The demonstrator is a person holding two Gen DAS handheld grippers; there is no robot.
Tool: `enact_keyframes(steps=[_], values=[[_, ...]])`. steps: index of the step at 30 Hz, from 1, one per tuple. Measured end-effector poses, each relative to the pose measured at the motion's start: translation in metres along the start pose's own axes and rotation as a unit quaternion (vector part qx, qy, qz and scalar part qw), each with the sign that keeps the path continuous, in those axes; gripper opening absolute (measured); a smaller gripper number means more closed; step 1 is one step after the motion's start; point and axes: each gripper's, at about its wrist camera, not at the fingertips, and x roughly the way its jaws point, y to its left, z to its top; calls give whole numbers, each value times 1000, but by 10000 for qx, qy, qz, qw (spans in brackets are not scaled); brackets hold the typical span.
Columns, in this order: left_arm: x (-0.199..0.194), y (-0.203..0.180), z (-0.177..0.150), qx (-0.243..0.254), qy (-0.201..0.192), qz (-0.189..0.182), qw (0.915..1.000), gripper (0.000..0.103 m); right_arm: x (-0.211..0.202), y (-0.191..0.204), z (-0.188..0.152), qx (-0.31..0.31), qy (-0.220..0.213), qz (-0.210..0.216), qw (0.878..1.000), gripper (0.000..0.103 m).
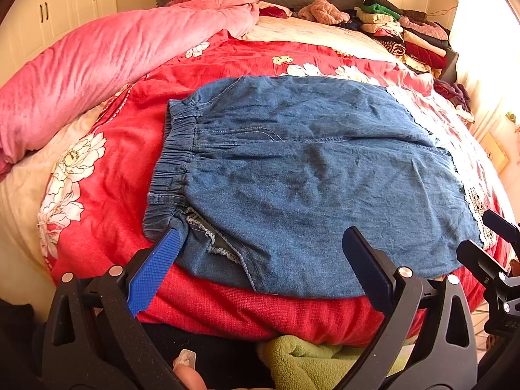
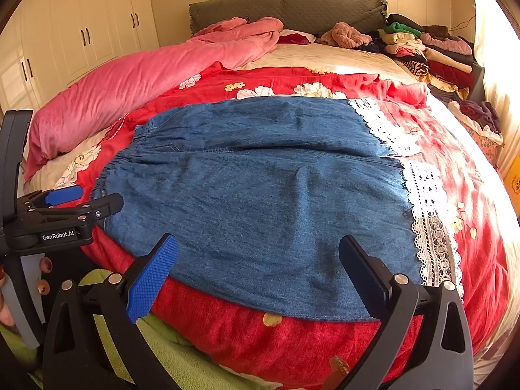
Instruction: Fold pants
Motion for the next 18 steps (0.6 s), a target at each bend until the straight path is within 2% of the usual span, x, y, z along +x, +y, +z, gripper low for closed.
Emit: enact_keyframes(steps=[18], values=[[2,11,9,-31,-80,98,9999,94,16,4,21,-99,73,116,9999,99]])
